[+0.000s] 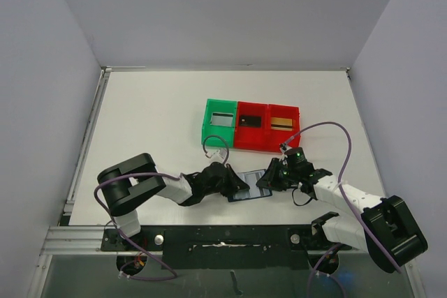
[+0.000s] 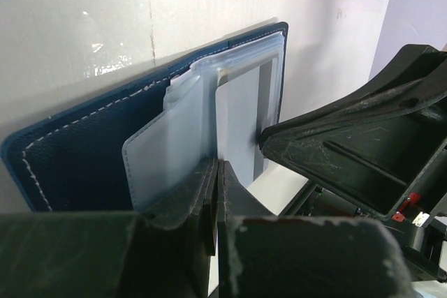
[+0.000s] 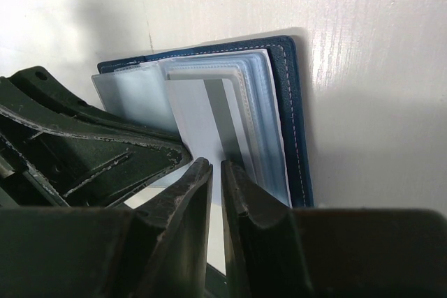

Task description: Take the credit cards out of the card holder

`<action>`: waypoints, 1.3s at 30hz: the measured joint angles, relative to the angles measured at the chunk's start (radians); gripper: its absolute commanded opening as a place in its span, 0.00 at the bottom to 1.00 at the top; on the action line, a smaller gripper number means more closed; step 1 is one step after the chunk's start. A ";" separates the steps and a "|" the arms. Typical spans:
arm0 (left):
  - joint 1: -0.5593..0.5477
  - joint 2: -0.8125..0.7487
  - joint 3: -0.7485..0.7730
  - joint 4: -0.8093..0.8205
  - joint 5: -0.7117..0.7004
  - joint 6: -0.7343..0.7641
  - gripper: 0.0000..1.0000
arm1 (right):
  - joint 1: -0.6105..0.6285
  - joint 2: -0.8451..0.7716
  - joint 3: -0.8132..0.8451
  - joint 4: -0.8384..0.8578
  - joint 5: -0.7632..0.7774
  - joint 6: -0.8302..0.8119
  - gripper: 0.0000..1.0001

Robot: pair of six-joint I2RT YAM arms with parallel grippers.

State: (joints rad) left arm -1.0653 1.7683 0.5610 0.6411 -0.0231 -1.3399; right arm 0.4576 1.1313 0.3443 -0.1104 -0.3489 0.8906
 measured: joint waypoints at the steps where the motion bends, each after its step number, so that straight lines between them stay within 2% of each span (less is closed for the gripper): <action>1: -0.001 -0.001 -0.001 0.000 -0.002 0.000 0.00 | 0.000 0.000 0.001 -0.003 0.001 0.000 0.15; 15: -0.003 -0.033 -0.028 -0.017 -0.018 0.001 0.00 | -0.012 0.000 0.093 -0.154 0.057 -0.079 0.18; 22: -0.003 -0.051 -0.028 -0.046 -0.019 0.015 0.00 | -0.012 0.013 0.127 -0.148 0.028 -0.110 0.18; 31: -0.003 -0.081 -0.029 -0.098 -0.022 0.027 0.00 | -0.012 0.110 0.129 -0.128 -0.010 -0.121 0.16; 39: -0.003 -0.135 -0.051 -0.152 -0.029 0.043 0.00 | -0.012 0.111 0.129 -0.145 0.034 -0.128 0.12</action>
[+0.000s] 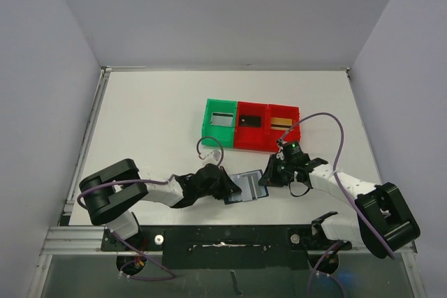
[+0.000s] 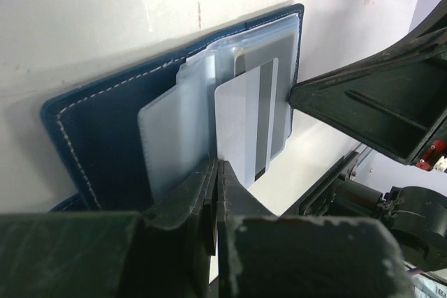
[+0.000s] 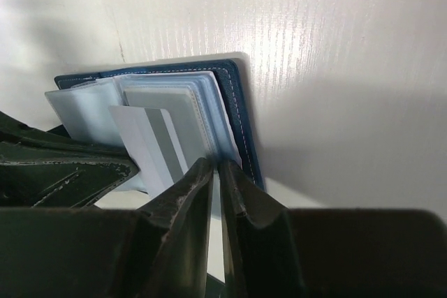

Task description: Take the credit cards out of the card holder

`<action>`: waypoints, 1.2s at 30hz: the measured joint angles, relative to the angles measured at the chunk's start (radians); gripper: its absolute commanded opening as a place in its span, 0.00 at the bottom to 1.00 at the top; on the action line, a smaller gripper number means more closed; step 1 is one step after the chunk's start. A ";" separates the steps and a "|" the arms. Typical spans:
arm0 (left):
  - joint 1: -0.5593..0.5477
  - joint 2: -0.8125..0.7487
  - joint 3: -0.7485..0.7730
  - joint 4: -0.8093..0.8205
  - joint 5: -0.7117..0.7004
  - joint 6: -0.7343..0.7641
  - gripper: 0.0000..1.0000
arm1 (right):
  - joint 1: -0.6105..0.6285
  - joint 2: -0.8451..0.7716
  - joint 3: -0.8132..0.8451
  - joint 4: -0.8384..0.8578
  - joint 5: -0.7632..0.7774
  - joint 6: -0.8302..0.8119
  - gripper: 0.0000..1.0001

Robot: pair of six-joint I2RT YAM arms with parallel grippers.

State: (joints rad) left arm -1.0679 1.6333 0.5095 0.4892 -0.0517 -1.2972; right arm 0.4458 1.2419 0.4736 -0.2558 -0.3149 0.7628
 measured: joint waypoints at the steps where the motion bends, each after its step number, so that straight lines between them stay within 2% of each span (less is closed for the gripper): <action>1: 0.001 -0.009 -0.008 -0.001 0.000 0.000 0.00 | 0.000 0.000 0.000 0.000 0.001 -0.002 0.13; 13: 0.004 -0.020 -0.007 -0.026 0.008 0.026 0.00 | 0.022 -0.030 0.067 -0.035 -0.013 -0.034 0.22; 19: 0.005 -0.023 -0.008 -0.031 0.008 0.026 0.00 | 0.051 -0.029 0.079 0.015 -0.054 -0.022 0.24; 23: 0.005 -0.025 -0.008 -0.037 0.007 0.026 0.16 | 0.074 0.023 0.049 0.064 -0.071 -0.004 0.24; 27: 0.005 -0.027 -0.007 -0.031 0.008 0.018 0.26 | 0.098 0.068 0.022 0.098 -0.076 0.030 0.23; 36: 0.005 -0.026 -0.037 0.036 0.004 -0.036 0.26 | 0.106 0.058 -0.019 0.168 -0.067 0.087 0.23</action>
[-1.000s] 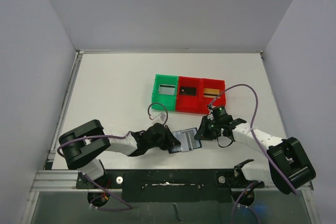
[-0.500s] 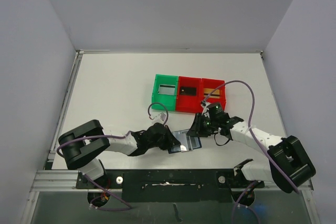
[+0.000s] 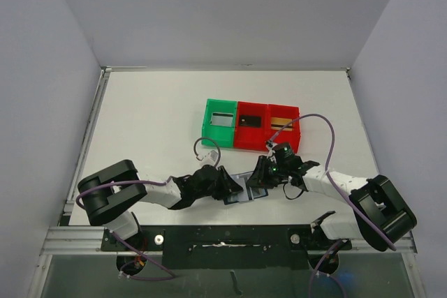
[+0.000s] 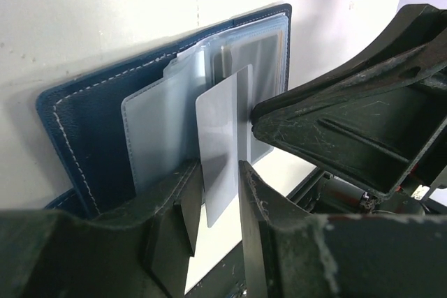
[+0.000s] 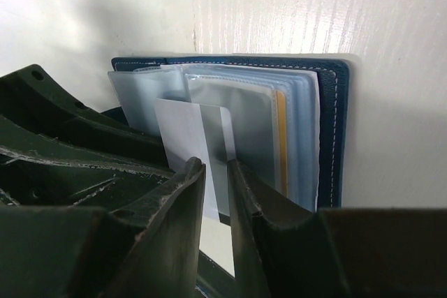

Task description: Take the credit cards out of the card holder

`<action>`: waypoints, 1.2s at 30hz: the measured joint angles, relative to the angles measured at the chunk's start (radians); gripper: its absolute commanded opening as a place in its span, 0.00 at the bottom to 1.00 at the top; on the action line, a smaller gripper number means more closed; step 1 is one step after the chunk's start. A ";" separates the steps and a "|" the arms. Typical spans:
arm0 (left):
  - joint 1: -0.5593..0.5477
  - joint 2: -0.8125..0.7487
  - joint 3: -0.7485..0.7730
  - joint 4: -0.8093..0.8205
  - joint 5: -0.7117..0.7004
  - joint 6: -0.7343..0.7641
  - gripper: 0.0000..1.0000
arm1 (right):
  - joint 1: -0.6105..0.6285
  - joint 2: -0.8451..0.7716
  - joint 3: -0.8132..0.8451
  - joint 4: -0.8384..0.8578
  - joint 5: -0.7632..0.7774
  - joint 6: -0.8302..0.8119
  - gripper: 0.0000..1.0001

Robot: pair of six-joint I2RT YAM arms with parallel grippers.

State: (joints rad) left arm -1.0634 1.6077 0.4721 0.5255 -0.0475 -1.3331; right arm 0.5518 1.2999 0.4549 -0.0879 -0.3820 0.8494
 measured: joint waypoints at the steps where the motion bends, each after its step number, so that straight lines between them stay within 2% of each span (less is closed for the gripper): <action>1: 0.000 0.001 -0.006 0.011 -0.001 -0.006 0.24 | 0.000 0.000 -0.003 0.005 0.000 0.004 0.23; 6: 0.000 0.005 -0.024 0.035 -0.006 -0.026 0.09 | 0.000 0.000 -0.008 0.019 0.000 0.015 0.23; 11: 0.000 -0.009 -0.025 0.017 -0.019 -0.027 0.00 | 0.000 -0.001 -0.008 0.016 0.005 0.016 0.22; 18: 0.000 -0.086 -0.025 -0.053 -0.054 -0.021 0.00 | 0.002 -0.015 0.017 -0.035 0.050 -0.023 0.24; 25: 0.000 -0.099 -0.024 -0.084 -0.059 -0.010 0.00 | -0.002 -0.084 0.064 -0.125 0.108 -0.107 0.32; 30: 0.000 -0.099 -0.020 -0.086 -0.057 0.005 0.00 | -0.001 -0.110 0.065 -0.074 0.039 -0.107 0.34; 36: 0.000 -0.109 -0.016 -0.102 -0.057 0.014 0.00 | 0.008 -0.055 0.064 0.000 -0.027 -0.082 0.38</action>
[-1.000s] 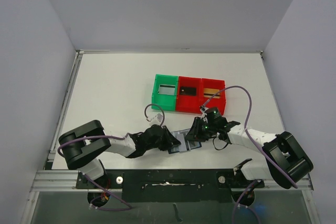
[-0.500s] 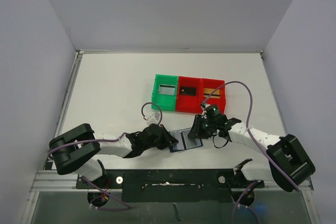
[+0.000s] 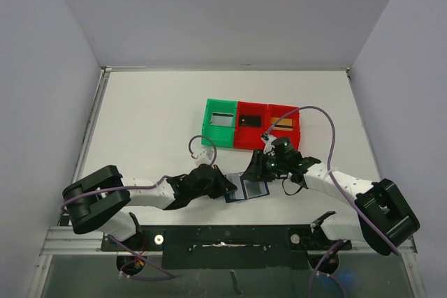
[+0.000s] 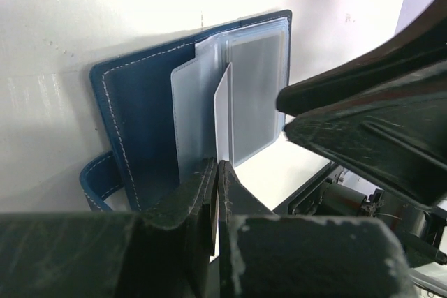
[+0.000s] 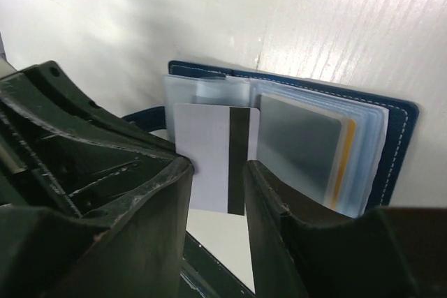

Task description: Take the credit cards out of the card holder

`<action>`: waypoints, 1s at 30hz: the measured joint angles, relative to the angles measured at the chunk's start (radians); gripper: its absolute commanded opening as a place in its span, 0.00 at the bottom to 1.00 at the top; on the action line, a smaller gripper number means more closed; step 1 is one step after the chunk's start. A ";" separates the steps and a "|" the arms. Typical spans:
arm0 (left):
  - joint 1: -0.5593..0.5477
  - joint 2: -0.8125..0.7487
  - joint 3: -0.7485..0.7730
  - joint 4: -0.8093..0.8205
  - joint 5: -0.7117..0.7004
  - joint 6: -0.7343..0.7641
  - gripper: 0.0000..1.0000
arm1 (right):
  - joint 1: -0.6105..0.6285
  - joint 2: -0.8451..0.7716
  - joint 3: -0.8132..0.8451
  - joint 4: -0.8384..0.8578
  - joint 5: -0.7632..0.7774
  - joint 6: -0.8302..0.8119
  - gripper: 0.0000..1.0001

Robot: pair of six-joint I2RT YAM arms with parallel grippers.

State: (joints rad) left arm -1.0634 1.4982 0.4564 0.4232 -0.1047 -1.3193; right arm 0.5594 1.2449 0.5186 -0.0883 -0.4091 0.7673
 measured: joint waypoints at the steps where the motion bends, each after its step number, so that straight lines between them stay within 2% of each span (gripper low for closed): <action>1: 0.000 -0.007 0.000 -0.006 0.000 0.001 0.00 | 0.001 0.011 0.000 0.002 -0.003 0.002 0.38; 8: 0.000 -0.066 -0.002 -0.042 -0.003 0.023 0.00 | 0.005 0.037 -0.005 0.002 -0.003 0.011 0.51; 11: 0.000 -0.074 -0.003 -0.050 -0.003 0.029 0.00 | 0.005 0.035 -0.005 0.002 -0.002 0.012 0.52; 12: 0.000 -0.075 -0.004 -0.050 -0.003 0.032 0.00 | 0.005 0.034 -0.005 0.002 -0.002 0.012 0.52; 18: 0.000 -0.075 -0.005 -0.051 -0.002 0.045 0.00 | 0.004 0.024 -0.012 0.025 -0.017 0.021 0.32; 26: 0.000 -0.041 0.005 -0.070 0.002 0.045 0.00 | 0.008 0.079 -0.051 0.100 -0.082 0.068 0.27; 30: 0.000 -0.041 0.007 -0.070 0.004 0.044 0.06 | 0.017 0.117 -0.061 0.092 -0.078 0.079 0.24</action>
State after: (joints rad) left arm -1.0634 1.4574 0.4637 0.3531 -0.1005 -1.2755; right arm 0.5762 1.3624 0.4580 0.0032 -0.4870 0.8459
